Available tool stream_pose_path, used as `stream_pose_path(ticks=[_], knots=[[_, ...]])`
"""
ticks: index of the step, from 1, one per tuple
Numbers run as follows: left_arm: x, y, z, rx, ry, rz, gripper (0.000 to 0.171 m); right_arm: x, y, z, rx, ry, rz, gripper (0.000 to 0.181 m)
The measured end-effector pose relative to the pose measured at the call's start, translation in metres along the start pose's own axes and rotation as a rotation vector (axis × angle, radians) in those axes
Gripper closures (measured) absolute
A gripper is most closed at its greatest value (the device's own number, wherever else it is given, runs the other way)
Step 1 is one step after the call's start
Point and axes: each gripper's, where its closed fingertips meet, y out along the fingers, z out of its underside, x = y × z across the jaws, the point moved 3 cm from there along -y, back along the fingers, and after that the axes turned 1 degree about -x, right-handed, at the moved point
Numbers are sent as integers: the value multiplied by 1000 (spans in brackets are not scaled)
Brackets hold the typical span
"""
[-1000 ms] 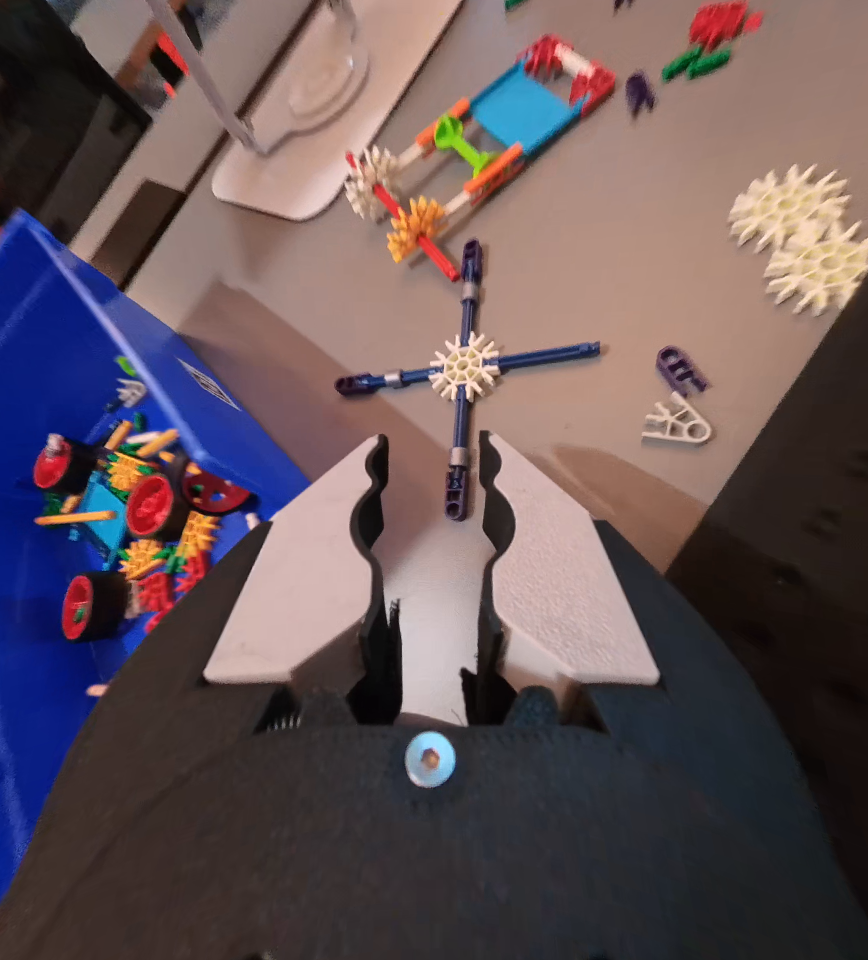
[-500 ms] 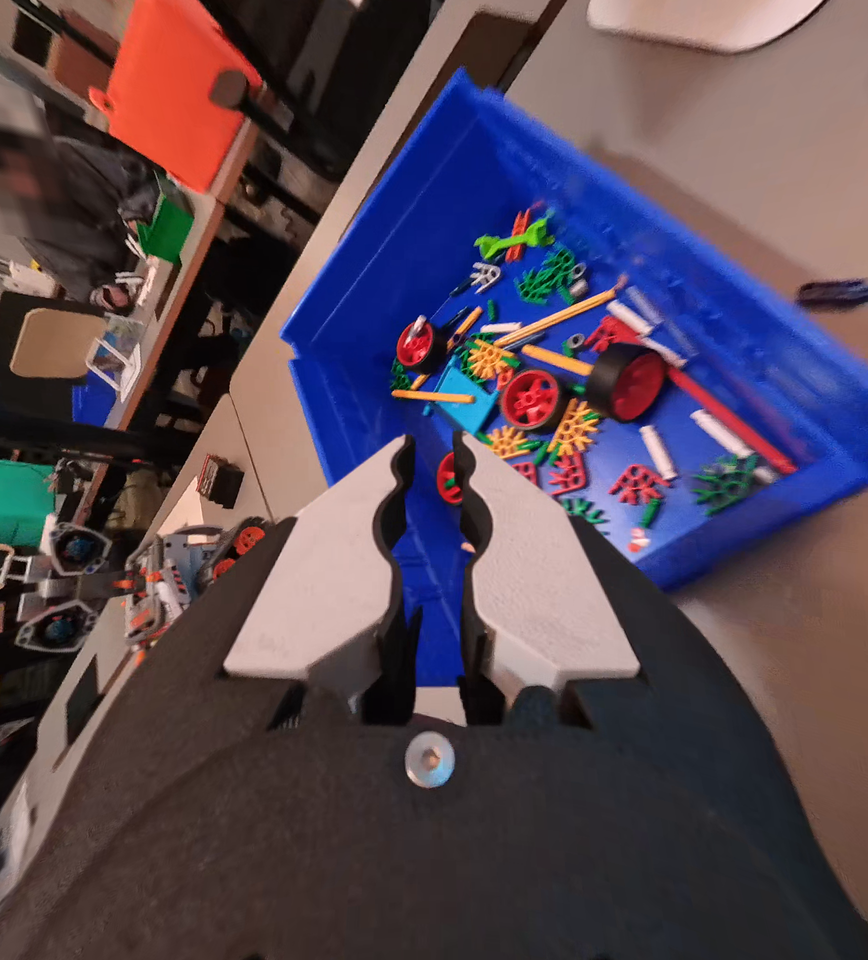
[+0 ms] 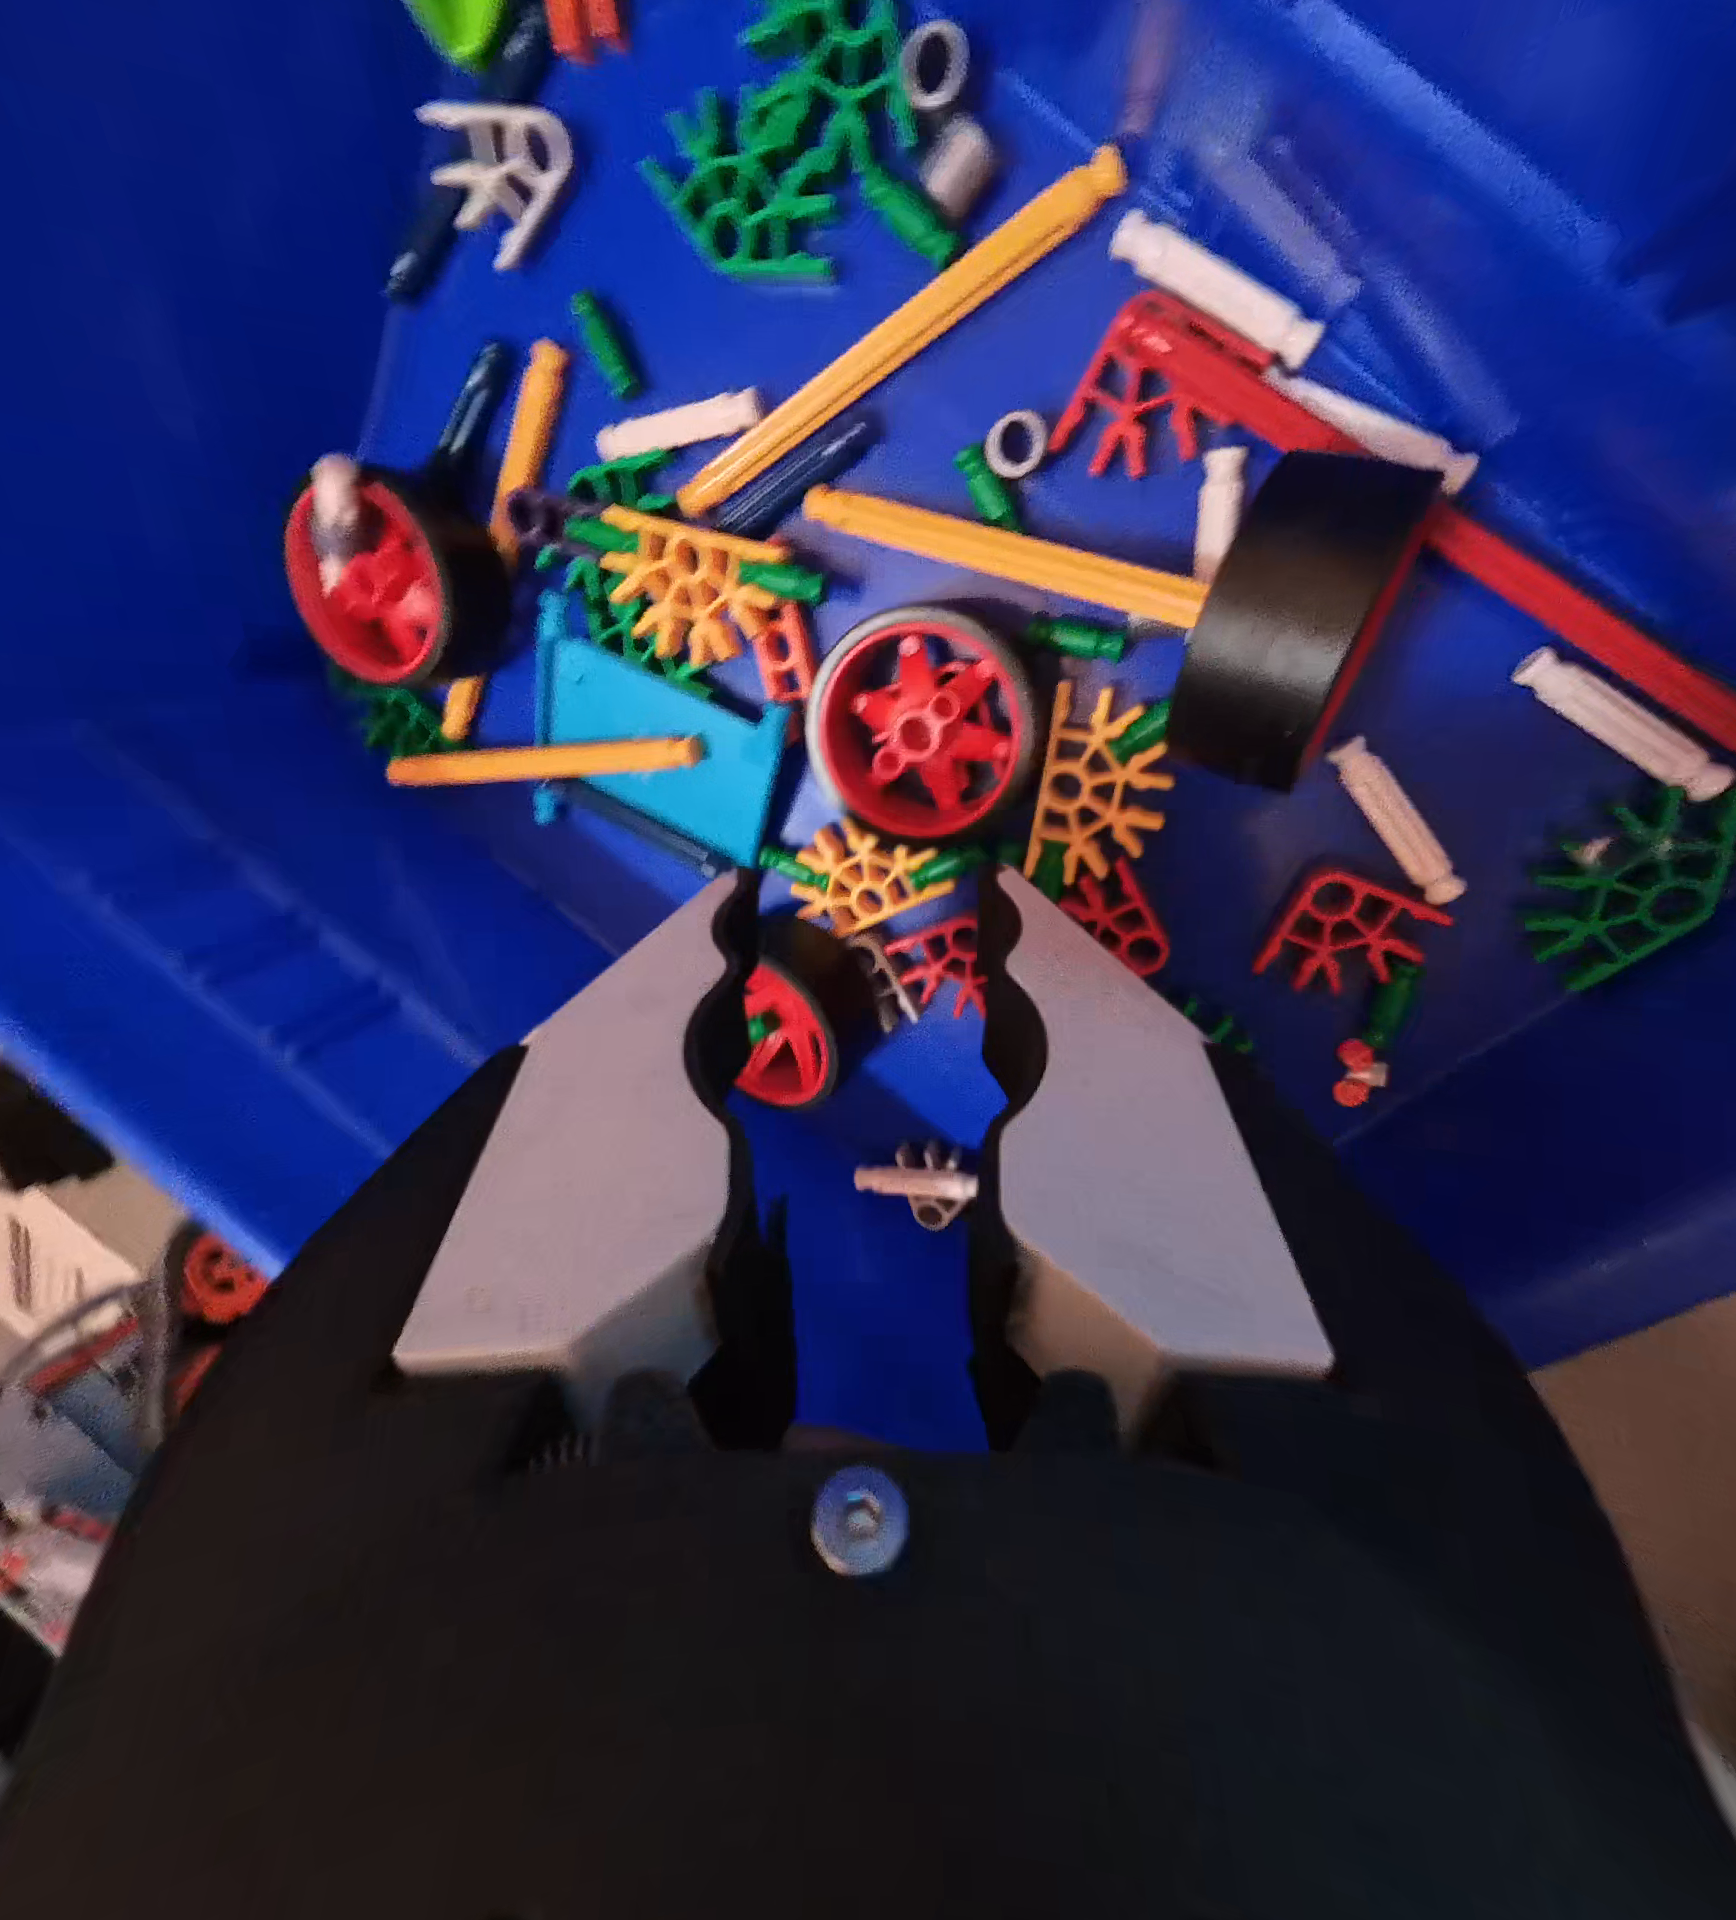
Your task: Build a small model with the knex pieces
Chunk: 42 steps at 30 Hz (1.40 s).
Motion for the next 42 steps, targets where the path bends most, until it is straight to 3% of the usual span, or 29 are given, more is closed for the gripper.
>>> stream_pose_path(ticks=[5,8,10,15,17,19,22,26,32,39,42], knots=[[-10,10,-28,-38,161,111,119,-7,8,10,14,11,11,131],[-13,13,-30,-16,237,143,121,-11,12,18,27,31,10,131],[-9,14,-30,3,266,131,130,-14,13,21,33,48,16,132],[18,18,-11,126,286,13,130,-22,13,24,33,70,42,133],[23,11,-30,-1,253,-9,141,-24,13,25,36,81,50,133],[20,2,-46,-103,236,20,137,-26,13,25,33,90,54,133],[5,-4,-66,-225,245,115,150,-27,14,26,39,93,58,134],[0,10,-64,-199,318,135,157,-25,15,26,39,90,54,135],[-11,20,-61,-179,363,243,148,-24,14,26,37,84,49,135],[-14,30,-62,-156,387,254,167,-22,14,26,39,73,43,135],[-18,28,-67,-190,383,296,168,-22,13,25,38,68,45,135]])
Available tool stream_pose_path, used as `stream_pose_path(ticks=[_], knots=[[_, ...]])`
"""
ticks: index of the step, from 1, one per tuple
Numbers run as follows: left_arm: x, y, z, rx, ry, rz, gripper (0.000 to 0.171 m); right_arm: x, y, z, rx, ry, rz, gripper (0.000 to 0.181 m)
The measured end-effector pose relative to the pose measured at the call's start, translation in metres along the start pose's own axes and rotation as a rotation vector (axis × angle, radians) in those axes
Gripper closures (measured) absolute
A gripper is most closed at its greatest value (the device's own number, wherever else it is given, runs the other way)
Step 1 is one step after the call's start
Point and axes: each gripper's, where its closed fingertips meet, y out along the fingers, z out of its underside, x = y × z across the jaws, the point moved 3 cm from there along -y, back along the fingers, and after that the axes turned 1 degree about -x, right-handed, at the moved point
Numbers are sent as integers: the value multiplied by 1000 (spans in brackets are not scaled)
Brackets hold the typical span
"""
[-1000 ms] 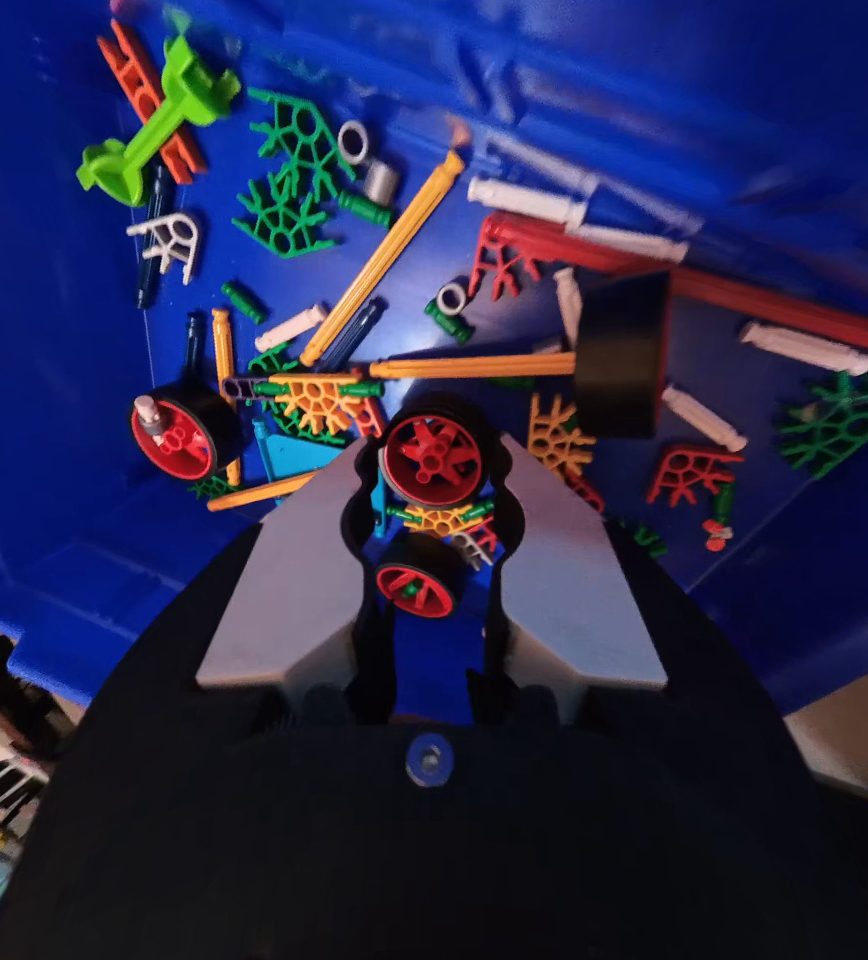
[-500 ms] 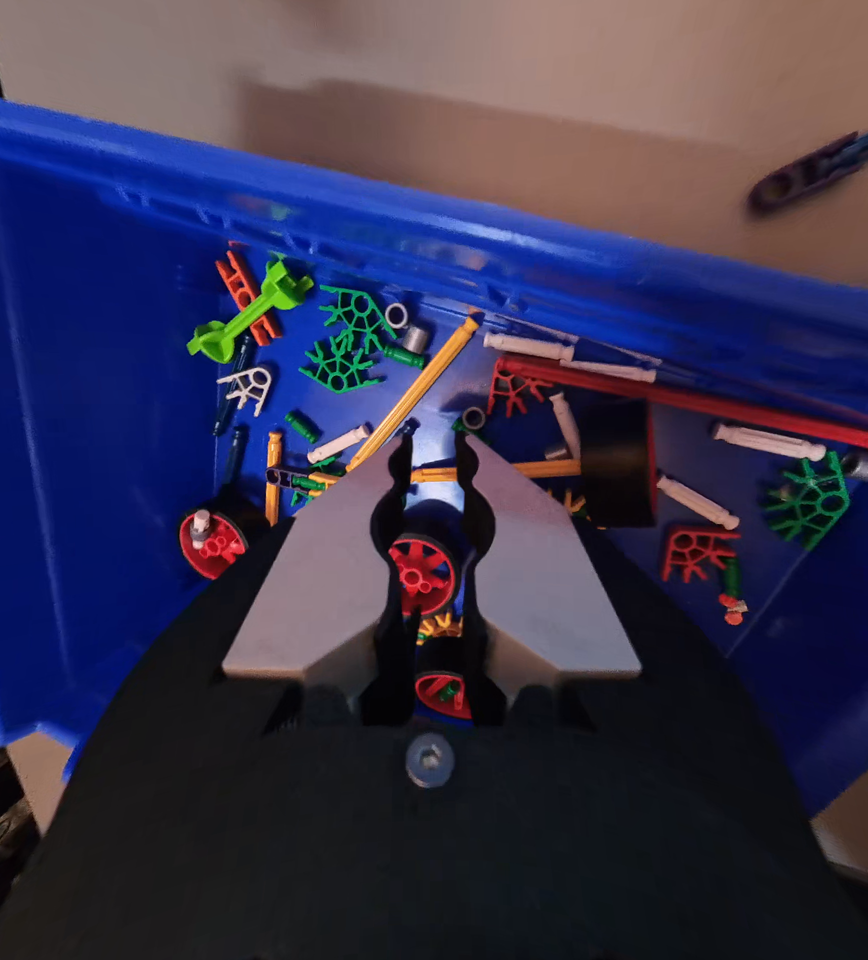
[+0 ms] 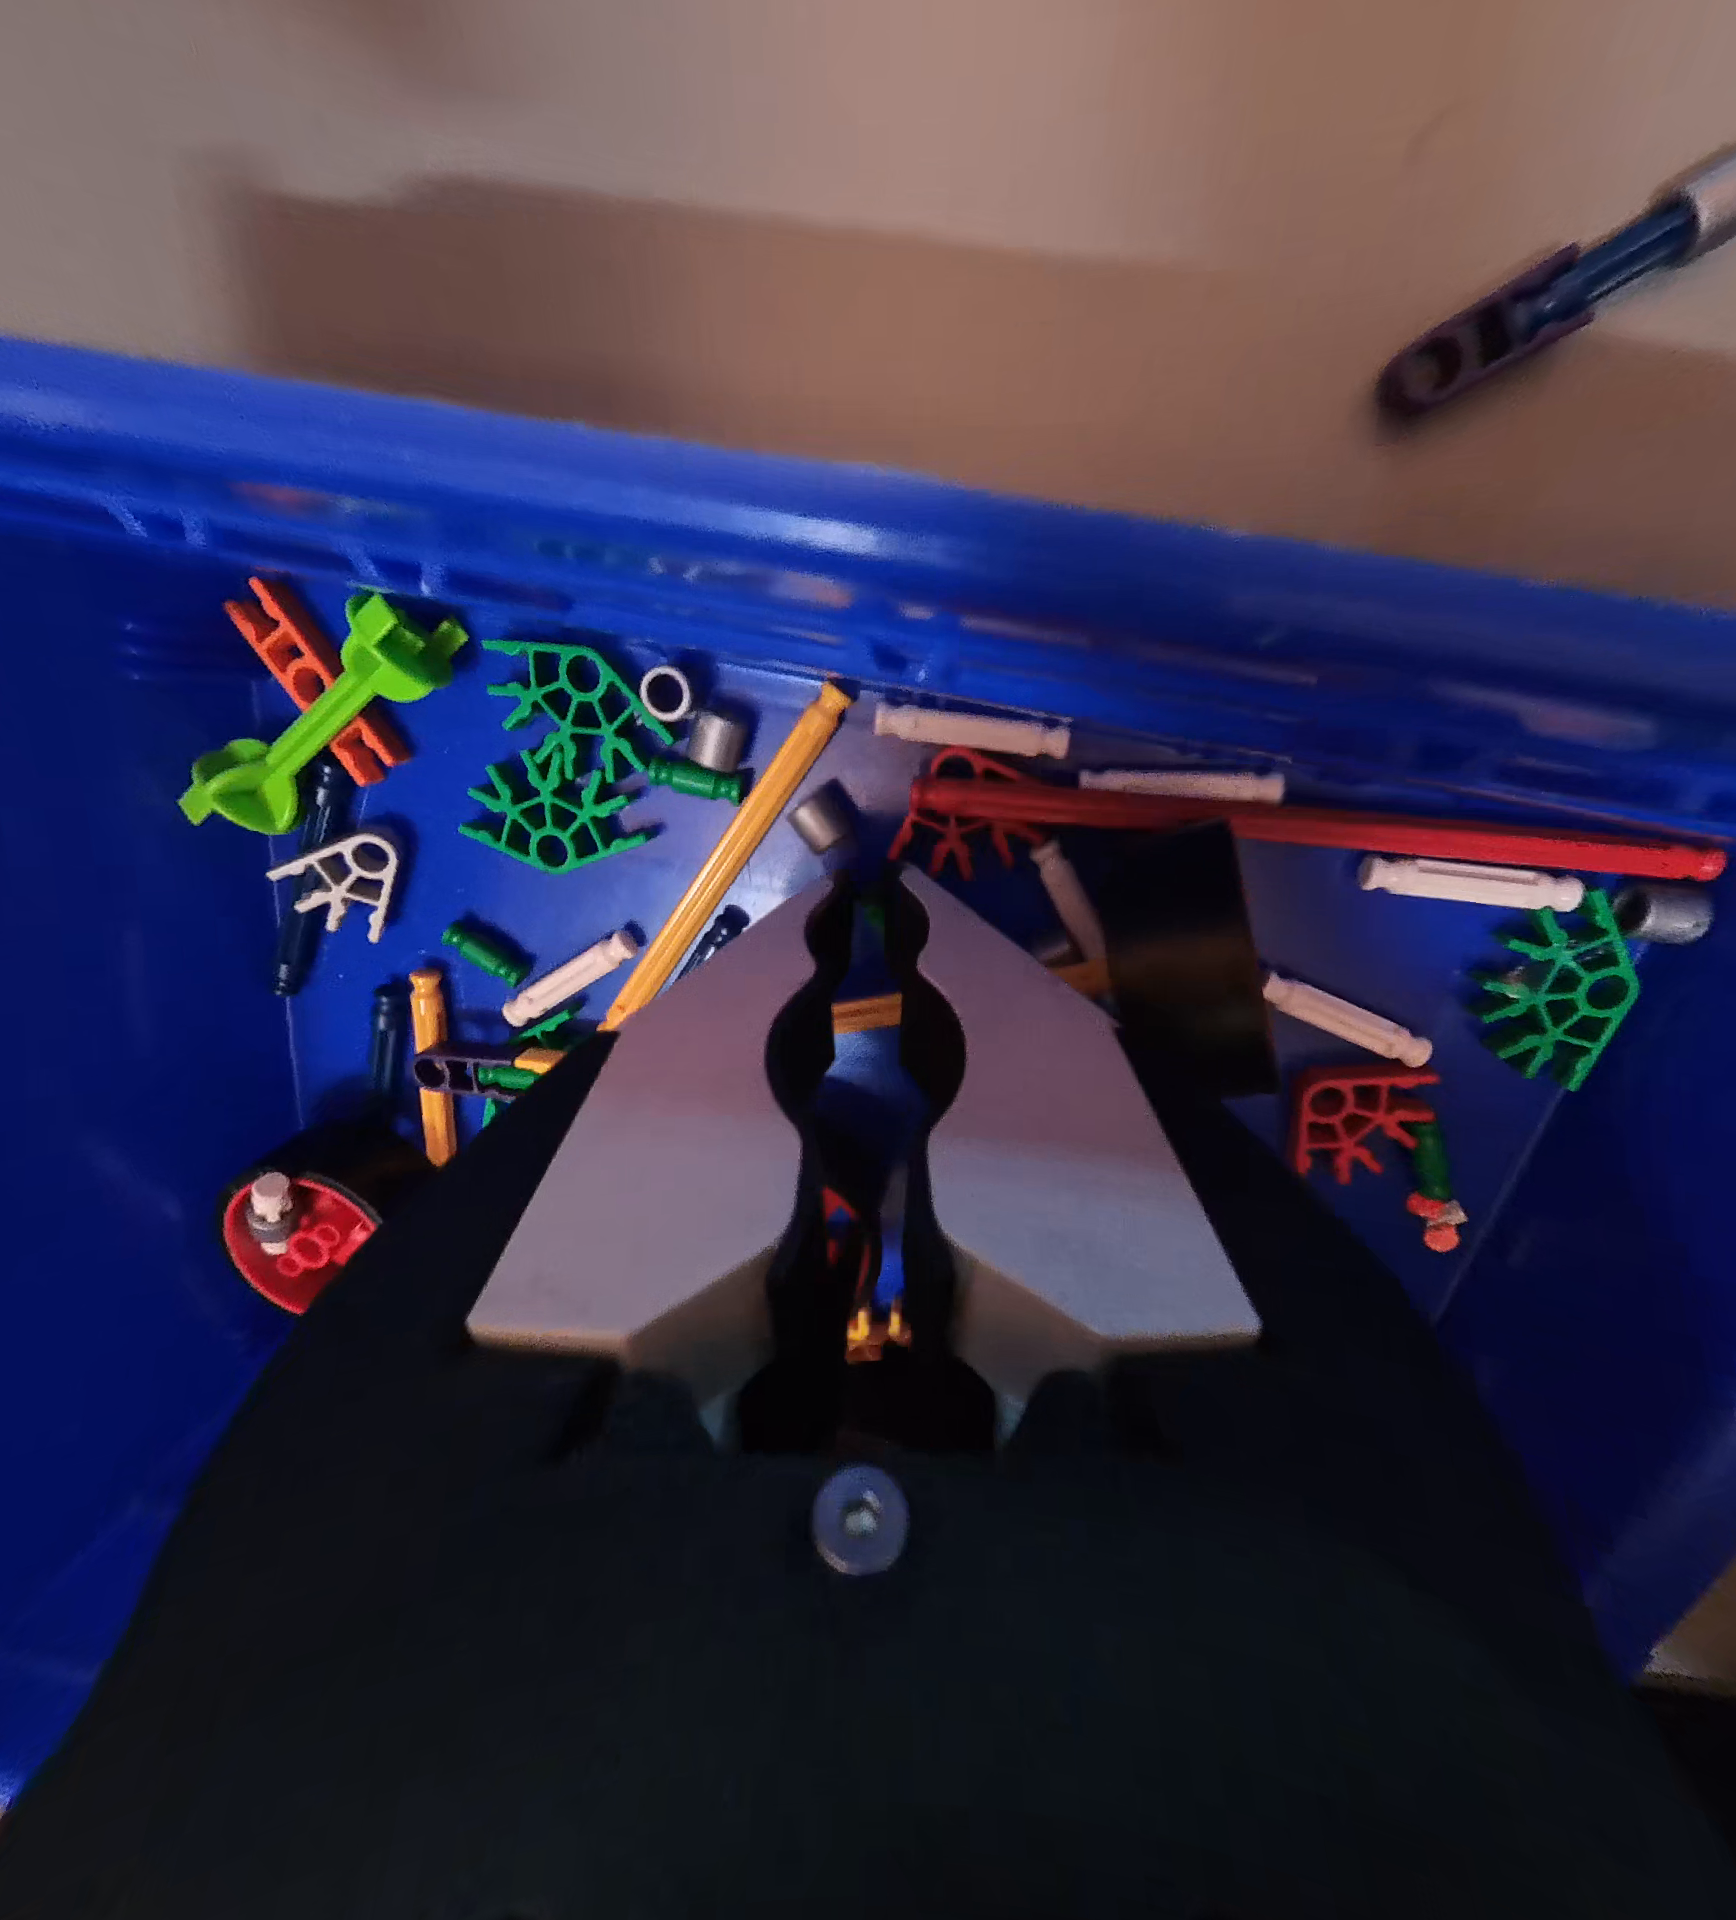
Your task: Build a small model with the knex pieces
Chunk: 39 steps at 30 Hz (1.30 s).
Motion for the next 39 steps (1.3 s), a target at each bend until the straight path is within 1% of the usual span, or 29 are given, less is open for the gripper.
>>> stream_pose_path(ticks=[3,6,8,10,13,15,16,19,22,26,32,34,36,37,39], knots=[[0,-7,-8,-49,-3,-16,168,1,-3,-4,-19,-3,1,135],[9,-8,-5,-25,-27,-79,167,1,-6,-7,-28,-8,7,135],[8,-5,-4,-21,-53,-57,159,1,-6,-6,-28,-8,10,135],[7,-2,-4,-13,-61,-64,151,0,-6,-5,-26,-3,10,135],[6,-3,-7,-31,-98,-54,141,-2,-6,-4,-25,1,14,135],[7,-4,-10,-56,-108,-45,145,-3,-6,-3,-23,5,17,135],[8,-4,-13,-72,-124,-36,149,-3,-5,-3,-21,8,18,135],[8,0,-13,-67,-140,-18,153,-5,-4,0,-13,15,22,135],[13,2,-14,-72,-227,1,153,-7,-4,1,-10,22,27,135],[15,4,-14,-64,-260,6,156,-8,-3,2,-5,25,29,135],[21,2,-3,-2,-245,-66,161,-9,-4,3,-7,28,33,135],[22,-1,-2,-9,-247,-72,164,-9,-4,3,-8,27,33,135],[24,-8,-3,-41,-238,-81,165,-8,-5,3,-8,24,32,135],[21,-12,-5,-65,-222,-63,165,-8,-5,3,-8,23,32,135],[13,-15,-6,-71,-198,-22,162,-8,-5,3,-7,21,31,135]])
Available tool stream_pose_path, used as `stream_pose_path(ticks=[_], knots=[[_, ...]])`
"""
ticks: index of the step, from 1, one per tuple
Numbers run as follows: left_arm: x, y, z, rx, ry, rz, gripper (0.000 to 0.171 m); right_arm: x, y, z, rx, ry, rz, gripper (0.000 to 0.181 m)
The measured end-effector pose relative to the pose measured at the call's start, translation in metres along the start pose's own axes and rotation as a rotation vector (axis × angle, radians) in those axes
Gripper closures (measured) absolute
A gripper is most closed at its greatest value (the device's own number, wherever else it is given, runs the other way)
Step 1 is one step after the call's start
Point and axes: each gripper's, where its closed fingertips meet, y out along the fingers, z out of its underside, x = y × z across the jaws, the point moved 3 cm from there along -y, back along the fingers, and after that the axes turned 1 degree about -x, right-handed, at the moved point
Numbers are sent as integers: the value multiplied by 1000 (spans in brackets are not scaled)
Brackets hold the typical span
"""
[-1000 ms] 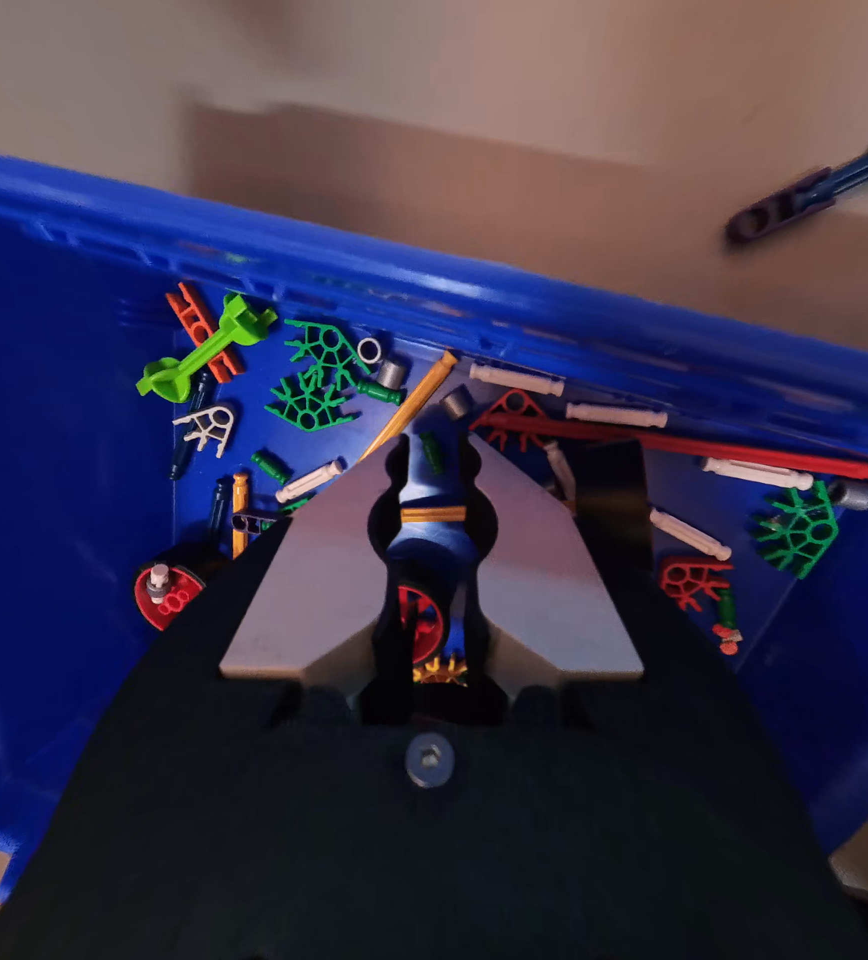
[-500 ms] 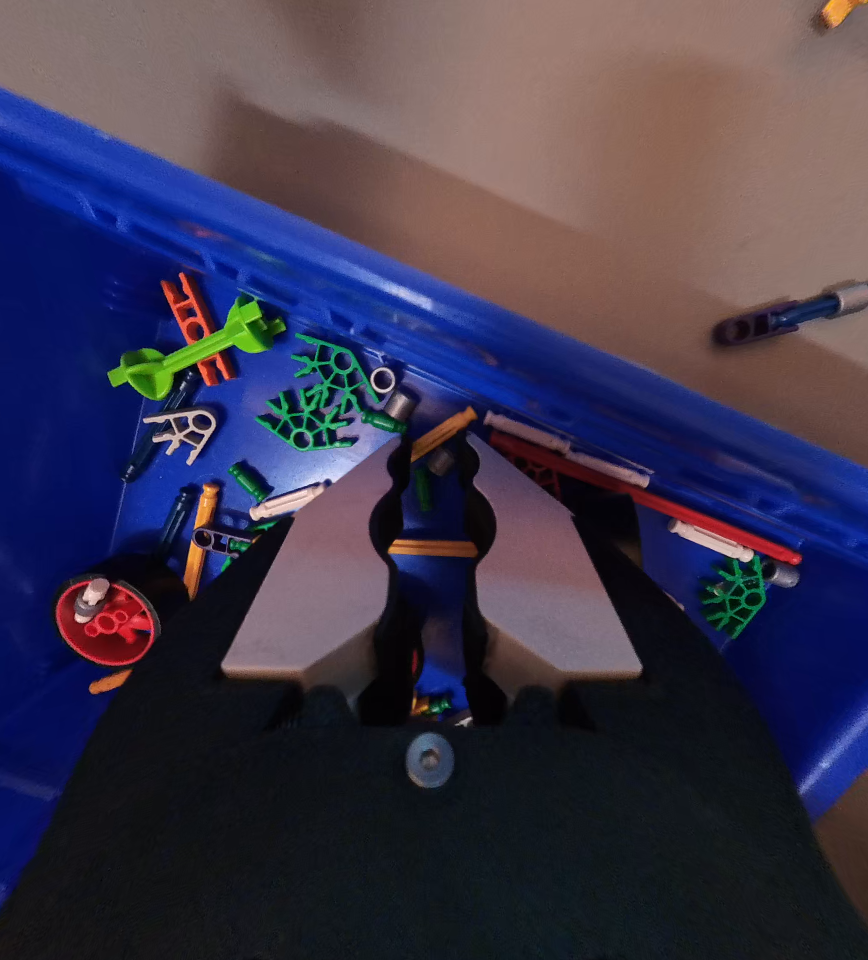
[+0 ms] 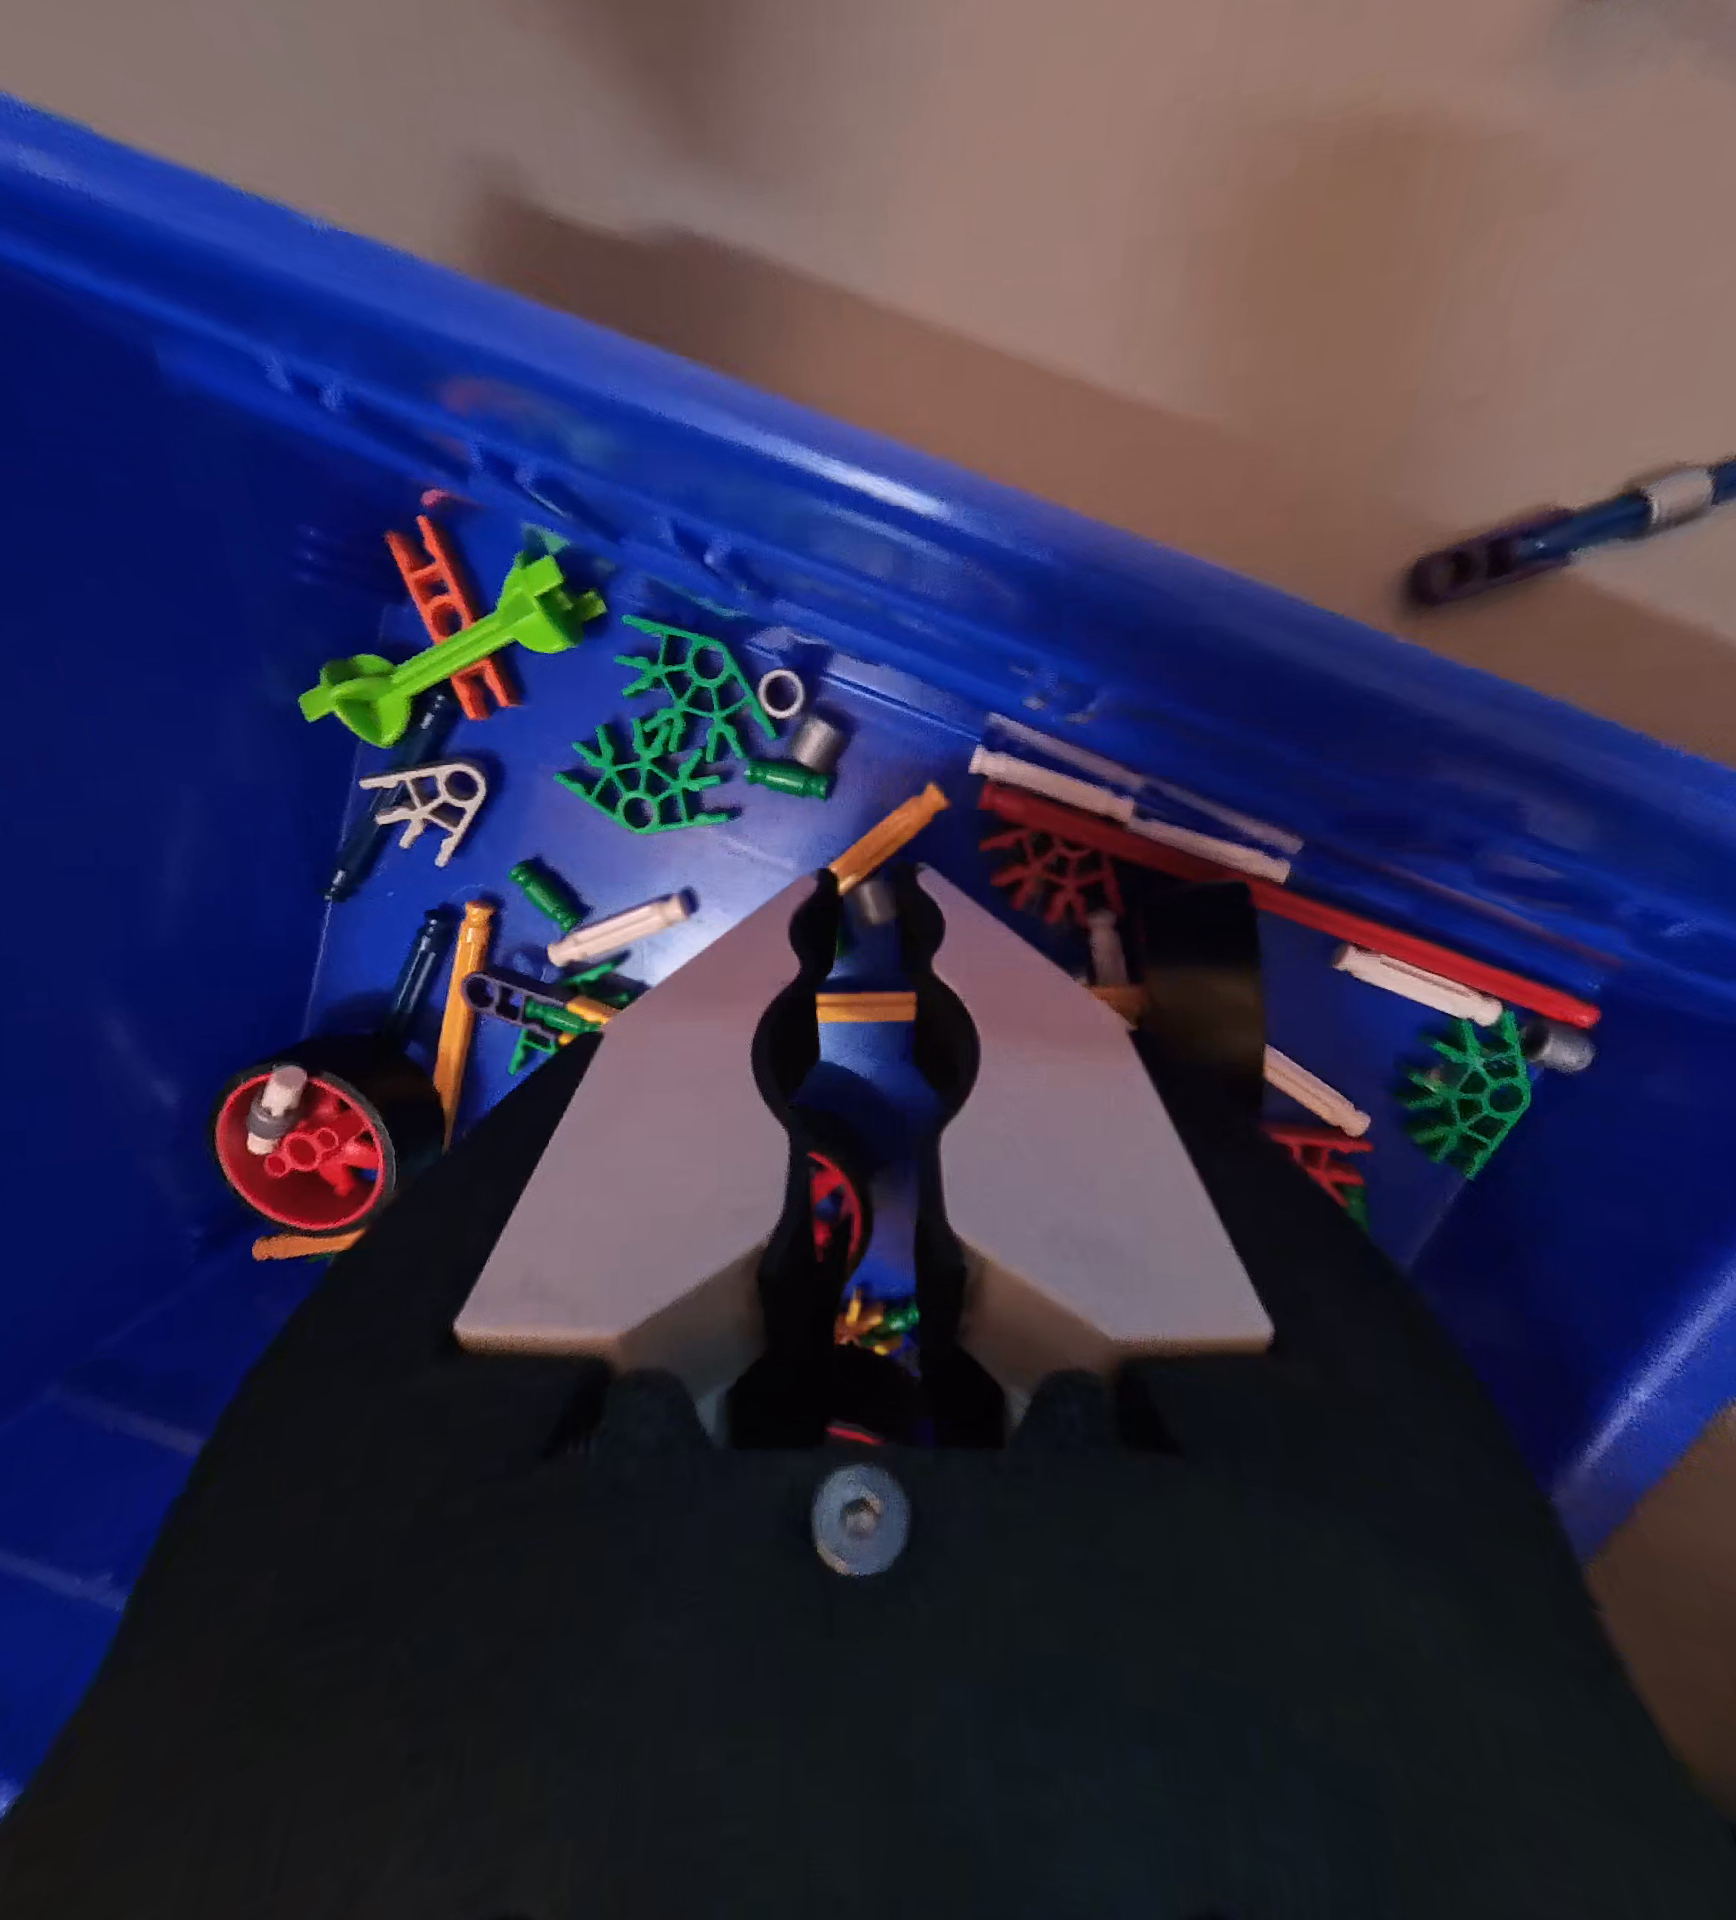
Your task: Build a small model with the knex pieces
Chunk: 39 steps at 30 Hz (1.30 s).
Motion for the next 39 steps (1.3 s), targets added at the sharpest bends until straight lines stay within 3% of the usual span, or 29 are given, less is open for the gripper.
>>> stream_pose_path(ticks=[9,19,22,26,29,32,35,39], knots=[[0,14,15,90,40,-20,157,1,-1,0,2,-7,0,135],[0,12,14,42,62,-47,163,2,-5,-4,-15,-18,8,135],[4,-6,9,-11,35,-84,164,1,-10,-15,-51,-24,29,136],[5,-58,-6,-103,7,-204,164,10,-21,-48,-137,-70,74,140],[-24,-102,-31,-162,141,-302,164,29,-27,-85,-239,-84,63,148],[-68,-125,-64,-214,272,-353,164,59,-30,-123,-348,-82,-26,153],[-119,-122,-94,-253,435,-362,164,96,-29,-158,-460,-88,-140,158],[-171,-94,-121,-286,551,-324,164,133,-24,-189,-540,-202,-135,161]])
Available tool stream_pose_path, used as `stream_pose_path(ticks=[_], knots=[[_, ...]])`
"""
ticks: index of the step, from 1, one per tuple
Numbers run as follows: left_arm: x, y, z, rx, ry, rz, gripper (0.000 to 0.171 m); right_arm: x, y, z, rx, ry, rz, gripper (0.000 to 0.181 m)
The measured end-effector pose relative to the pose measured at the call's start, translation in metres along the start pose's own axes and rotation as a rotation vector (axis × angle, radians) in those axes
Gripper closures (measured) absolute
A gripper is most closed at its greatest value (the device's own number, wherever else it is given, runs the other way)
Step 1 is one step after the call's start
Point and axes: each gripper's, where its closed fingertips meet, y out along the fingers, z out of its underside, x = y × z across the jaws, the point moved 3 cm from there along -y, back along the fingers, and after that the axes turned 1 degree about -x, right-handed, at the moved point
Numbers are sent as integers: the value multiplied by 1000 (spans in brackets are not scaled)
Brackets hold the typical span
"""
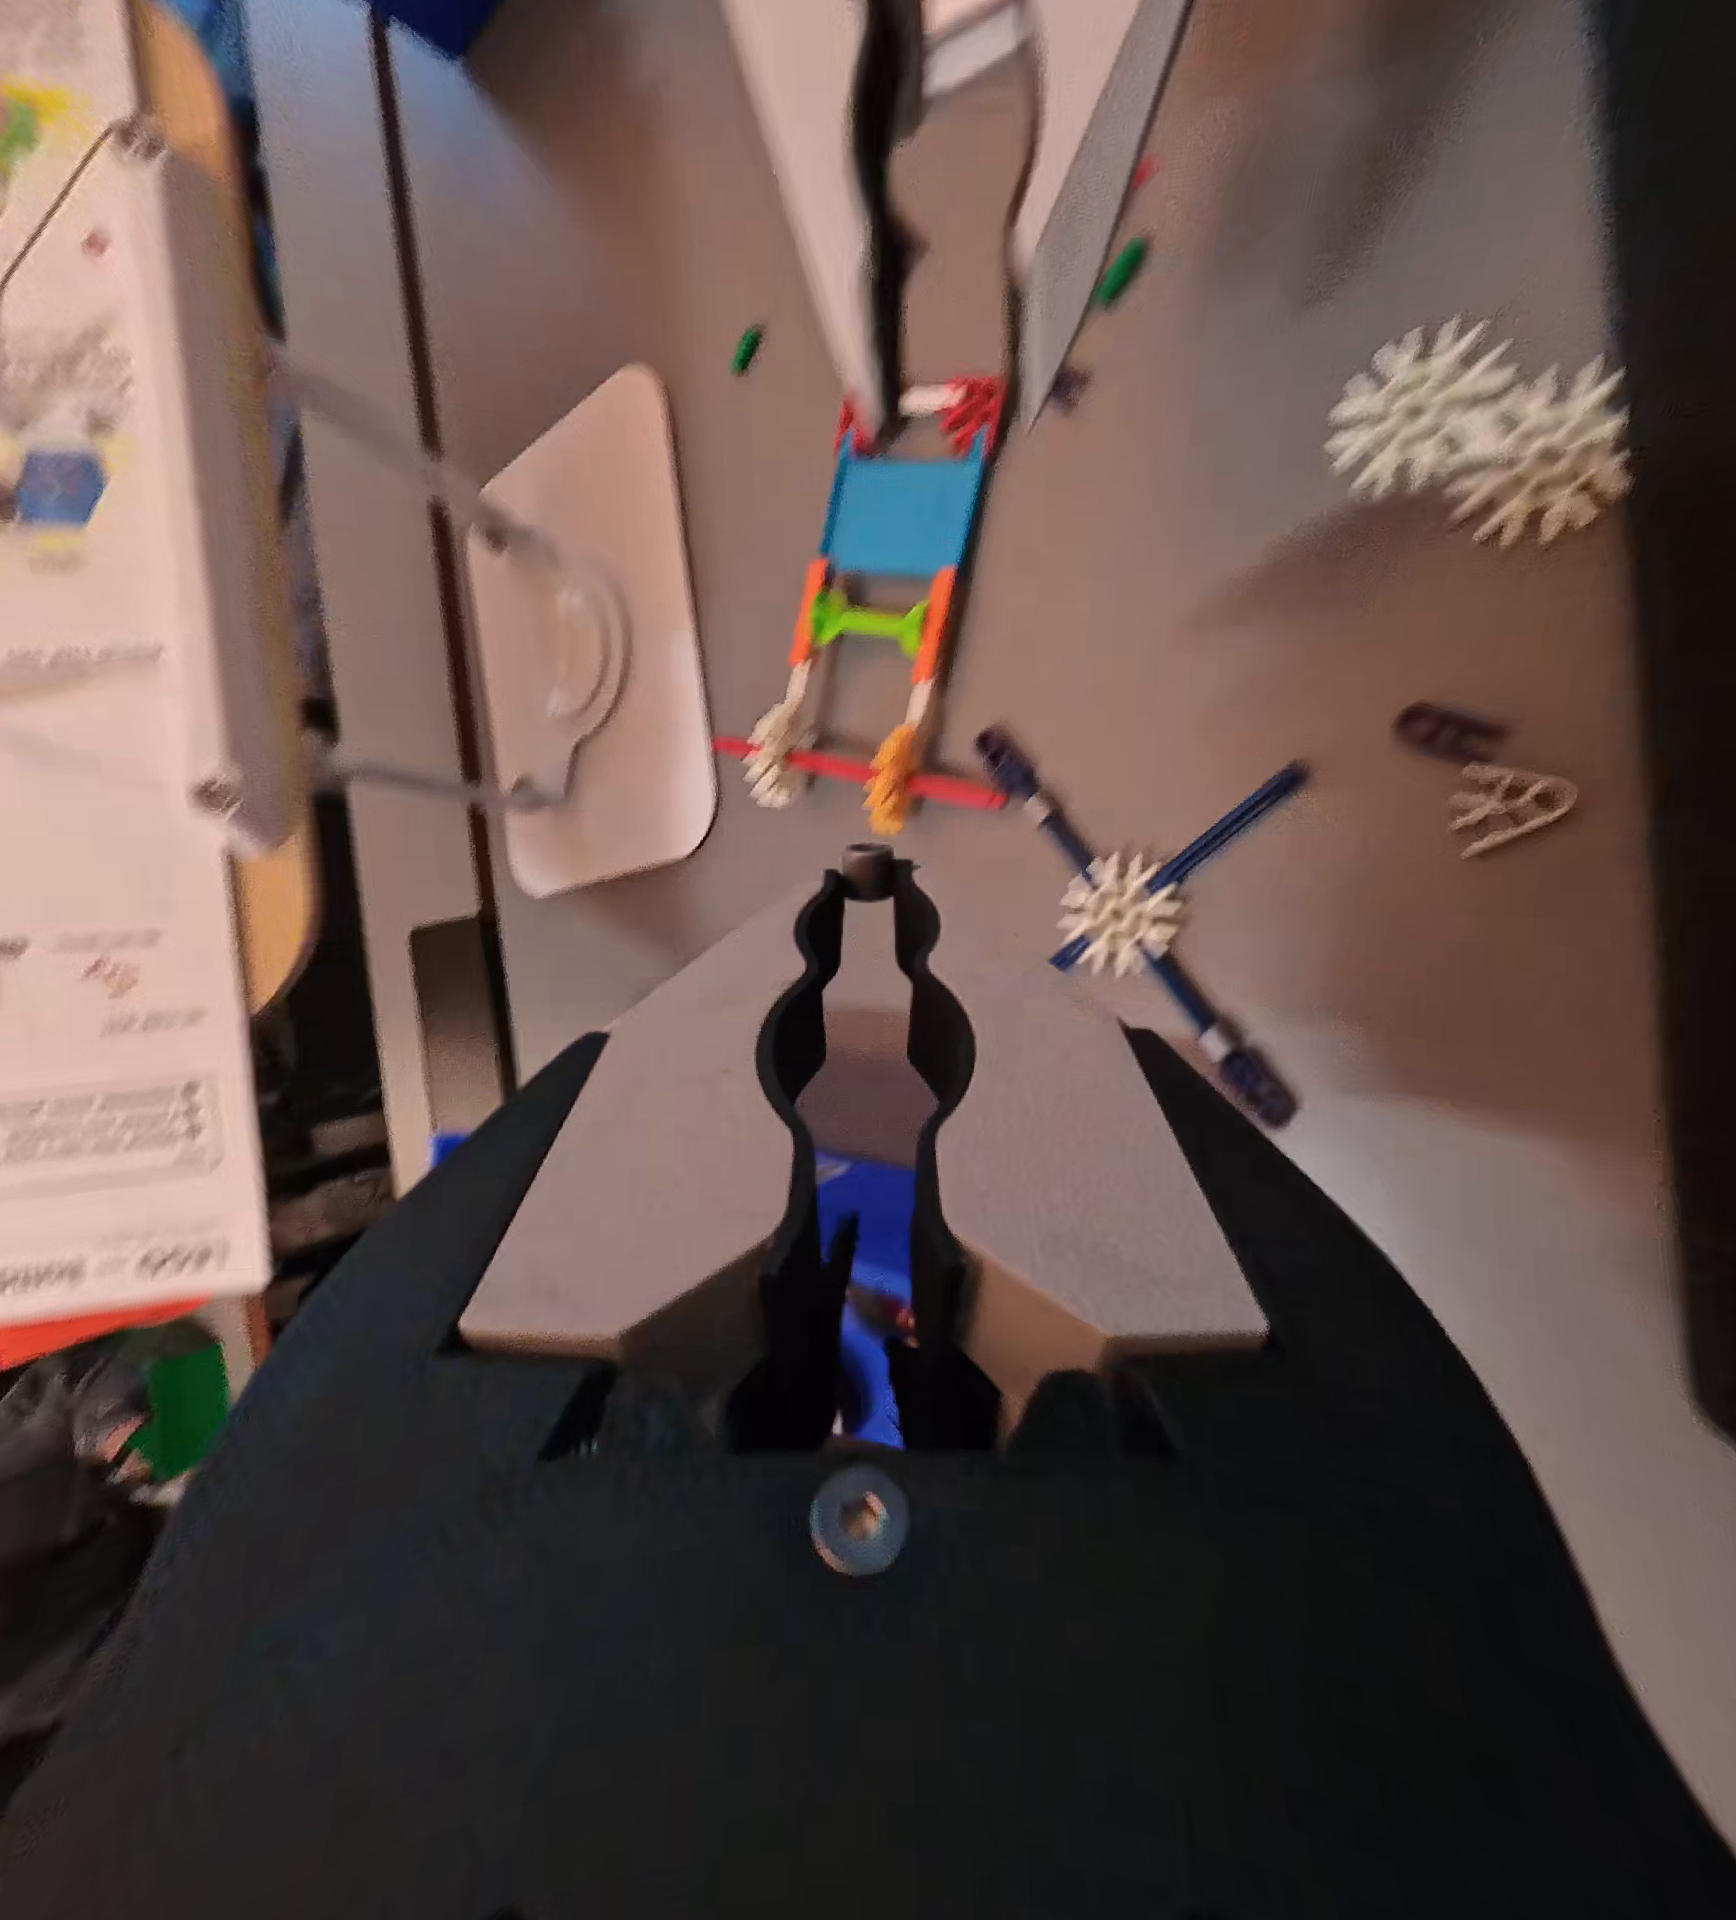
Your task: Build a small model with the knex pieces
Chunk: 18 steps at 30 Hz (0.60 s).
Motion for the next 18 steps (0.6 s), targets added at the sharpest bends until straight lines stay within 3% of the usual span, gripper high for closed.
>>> stream_pose_path(ticks=[5,12,18], knots=[[-35,21,-34,-125,-47,195,165,26,12,-9,-35,-310,47,162],[-47,30,-45,-202,-142,418,164,44,10,-7,-48,-688,135,166],[-49,29,-52,-225,-163,517,164,53,6,-1,-32,-760,88,164]])
